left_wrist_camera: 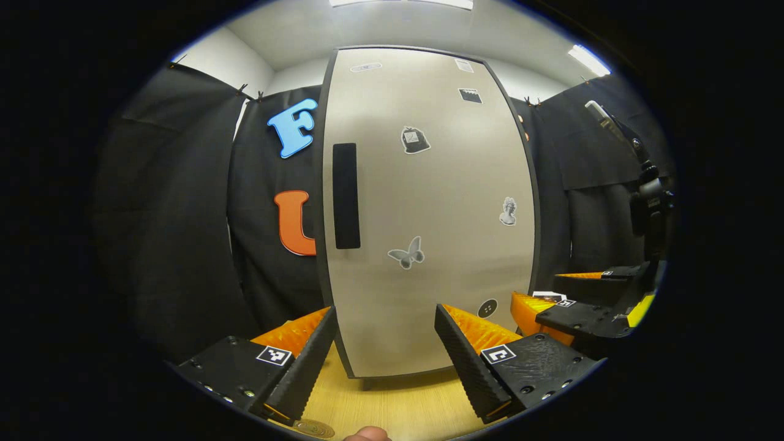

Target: Open the cabinet door with the right hand, grasp the bottle in the cabinet with the left hand and place it on the coaster, then close the cabinet door with the right hand.

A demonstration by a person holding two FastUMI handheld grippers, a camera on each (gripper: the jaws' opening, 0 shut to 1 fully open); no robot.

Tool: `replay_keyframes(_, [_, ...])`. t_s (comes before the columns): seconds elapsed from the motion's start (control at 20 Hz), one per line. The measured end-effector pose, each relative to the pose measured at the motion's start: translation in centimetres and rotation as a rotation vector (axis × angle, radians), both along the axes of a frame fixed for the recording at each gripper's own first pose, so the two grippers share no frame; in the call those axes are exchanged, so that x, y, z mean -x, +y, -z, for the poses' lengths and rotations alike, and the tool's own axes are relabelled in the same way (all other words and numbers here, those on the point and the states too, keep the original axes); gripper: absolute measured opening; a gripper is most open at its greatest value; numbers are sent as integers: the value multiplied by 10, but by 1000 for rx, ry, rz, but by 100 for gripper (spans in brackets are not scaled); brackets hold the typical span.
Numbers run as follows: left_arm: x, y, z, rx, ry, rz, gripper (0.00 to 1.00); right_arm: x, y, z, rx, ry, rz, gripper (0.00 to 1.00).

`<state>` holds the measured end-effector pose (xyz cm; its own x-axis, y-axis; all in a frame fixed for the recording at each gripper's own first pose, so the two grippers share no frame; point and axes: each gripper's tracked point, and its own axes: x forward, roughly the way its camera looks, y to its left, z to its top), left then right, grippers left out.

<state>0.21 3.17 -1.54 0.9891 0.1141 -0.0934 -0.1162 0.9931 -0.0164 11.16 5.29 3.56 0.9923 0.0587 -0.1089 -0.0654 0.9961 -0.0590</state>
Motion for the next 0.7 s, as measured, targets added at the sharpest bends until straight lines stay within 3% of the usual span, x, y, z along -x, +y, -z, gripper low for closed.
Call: replay_keyframes(0.7, [-5, 3, -1, 32, -8, -37, 96, -10, -19, -3, -20, -12, 16, 98])
